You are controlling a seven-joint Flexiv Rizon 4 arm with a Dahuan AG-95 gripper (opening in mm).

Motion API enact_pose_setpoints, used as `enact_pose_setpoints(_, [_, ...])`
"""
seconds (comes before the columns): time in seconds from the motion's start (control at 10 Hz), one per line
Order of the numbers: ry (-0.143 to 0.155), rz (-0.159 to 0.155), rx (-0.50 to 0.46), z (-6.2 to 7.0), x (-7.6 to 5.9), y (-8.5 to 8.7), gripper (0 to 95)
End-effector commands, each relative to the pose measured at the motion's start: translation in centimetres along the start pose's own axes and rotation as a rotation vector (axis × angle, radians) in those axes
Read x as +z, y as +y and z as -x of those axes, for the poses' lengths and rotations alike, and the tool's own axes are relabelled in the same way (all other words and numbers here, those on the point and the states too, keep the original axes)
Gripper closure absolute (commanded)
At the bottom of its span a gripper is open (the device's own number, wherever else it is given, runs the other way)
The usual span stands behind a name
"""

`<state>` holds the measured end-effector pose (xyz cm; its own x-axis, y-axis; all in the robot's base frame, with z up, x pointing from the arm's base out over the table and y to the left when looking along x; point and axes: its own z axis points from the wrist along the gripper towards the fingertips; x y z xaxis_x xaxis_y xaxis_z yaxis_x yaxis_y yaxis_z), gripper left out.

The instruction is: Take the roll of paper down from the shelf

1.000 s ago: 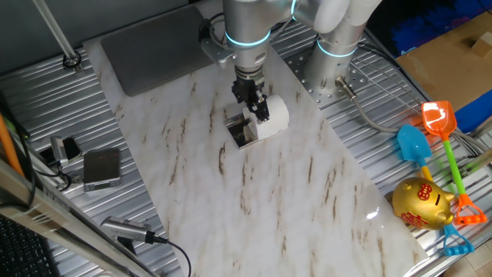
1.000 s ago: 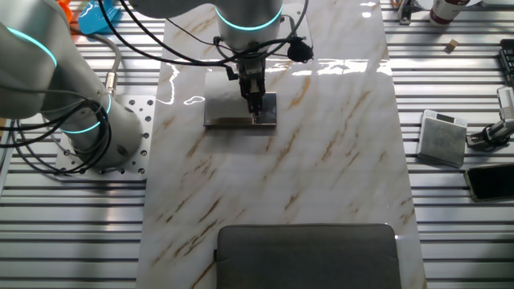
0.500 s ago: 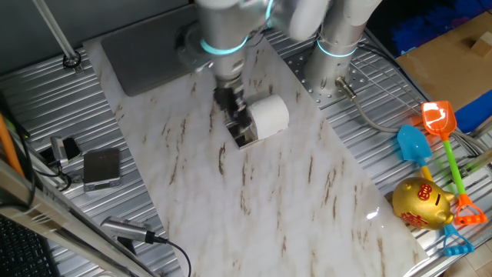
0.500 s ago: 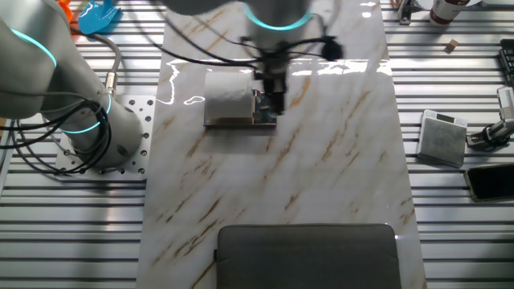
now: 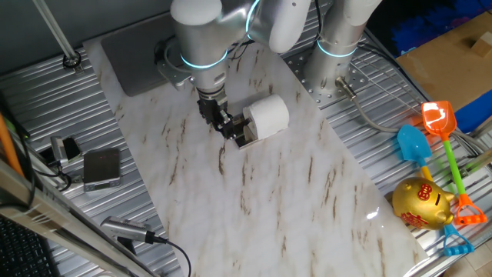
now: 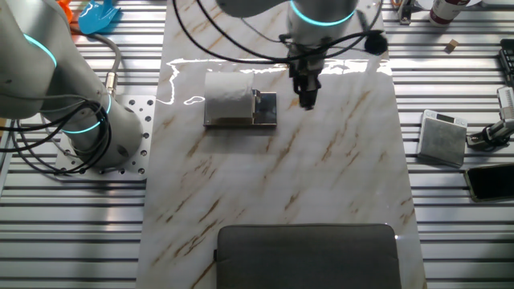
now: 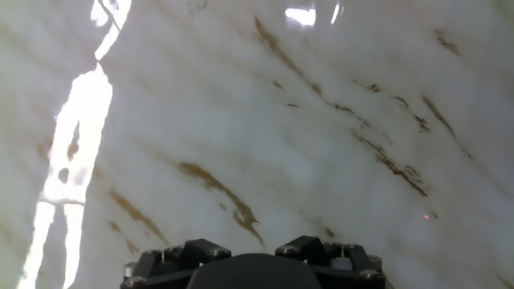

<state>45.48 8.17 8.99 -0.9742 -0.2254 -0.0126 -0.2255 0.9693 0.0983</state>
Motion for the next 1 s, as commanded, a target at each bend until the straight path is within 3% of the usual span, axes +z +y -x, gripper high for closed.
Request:
enact_pose_setpoints(0.1, [0.001, -0.004, -0.009, 0.01, -0.05, -0.07, 19.0])
enact_pose_setpoints(0.2, [0.004, -0.009, -0.005, 0.01, -0.05, -0.07, 38.0])
enact_pose_setpoints(0.3, [0.014, -0.013, 0.001, 0.01, -0.05, -0.07, 95.0])
enact_pose_setpoints(0.5, [0.020, -0.009, -0.008, 0.01, -0.05, -0.07, 95.0])
enact_pose_setpoints(0.8, [0.056, -0.005, -0.014, 0.01, -0.05, -0.07, 95.0])
enact_pose_setpoints(1.0, [0.056, 0.000, -0.036, 0.01, -0.05, -0.07, 95.0])
